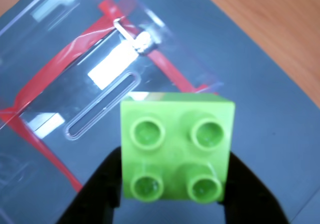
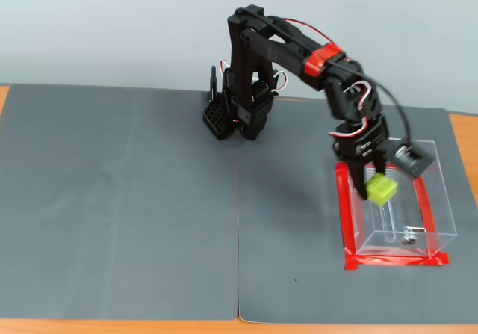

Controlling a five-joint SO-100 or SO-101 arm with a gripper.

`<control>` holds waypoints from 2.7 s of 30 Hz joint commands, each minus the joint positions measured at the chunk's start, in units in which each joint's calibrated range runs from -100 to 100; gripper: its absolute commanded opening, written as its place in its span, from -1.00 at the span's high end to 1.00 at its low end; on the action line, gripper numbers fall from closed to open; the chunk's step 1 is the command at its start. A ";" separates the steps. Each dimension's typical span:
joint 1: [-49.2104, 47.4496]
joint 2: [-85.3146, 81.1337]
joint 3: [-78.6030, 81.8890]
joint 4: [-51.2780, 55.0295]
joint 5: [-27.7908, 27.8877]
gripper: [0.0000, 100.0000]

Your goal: Pick the green lego block and place it into the transparent box

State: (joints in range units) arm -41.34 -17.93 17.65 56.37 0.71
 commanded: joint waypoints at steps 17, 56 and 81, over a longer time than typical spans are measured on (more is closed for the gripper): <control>-5.40 5.17 -10.64 0.40 -0.16 0.75; 4.30 -8.99 -11.63 2.48 0.46 0.93; 40.56 -51.47 19.03 10.90 0.36 0.92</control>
State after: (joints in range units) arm -4.42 -64.23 32.20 67.22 0.85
